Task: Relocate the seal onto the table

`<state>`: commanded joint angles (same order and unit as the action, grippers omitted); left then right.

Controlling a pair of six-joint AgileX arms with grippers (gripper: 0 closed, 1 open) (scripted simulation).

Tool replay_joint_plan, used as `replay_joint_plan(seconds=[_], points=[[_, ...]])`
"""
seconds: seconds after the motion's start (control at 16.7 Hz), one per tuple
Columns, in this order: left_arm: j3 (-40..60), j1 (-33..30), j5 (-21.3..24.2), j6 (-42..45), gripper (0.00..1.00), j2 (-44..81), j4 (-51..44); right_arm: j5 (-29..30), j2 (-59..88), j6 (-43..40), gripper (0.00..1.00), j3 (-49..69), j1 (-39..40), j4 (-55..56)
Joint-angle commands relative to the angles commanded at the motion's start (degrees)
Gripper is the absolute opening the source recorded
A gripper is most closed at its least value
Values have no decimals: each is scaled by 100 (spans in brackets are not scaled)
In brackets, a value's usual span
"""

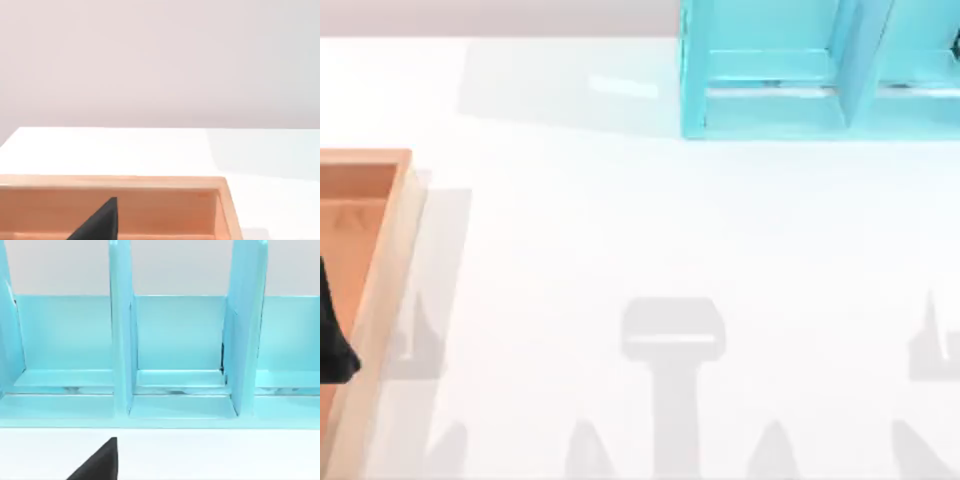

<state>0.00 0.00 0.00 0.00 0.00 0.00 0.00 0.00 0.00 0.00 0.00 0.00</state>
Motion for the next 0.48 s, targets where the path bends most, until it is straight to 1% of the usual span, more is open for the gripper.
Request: replay_joint_plan(seconds=[0.24,0.48], points=[[186,69,-1,68,100,190,-184,0,0,0,100,0,0,0],[1192,380,-1,383,100,1285,-1184,0,0,0,100,0,0,0]])
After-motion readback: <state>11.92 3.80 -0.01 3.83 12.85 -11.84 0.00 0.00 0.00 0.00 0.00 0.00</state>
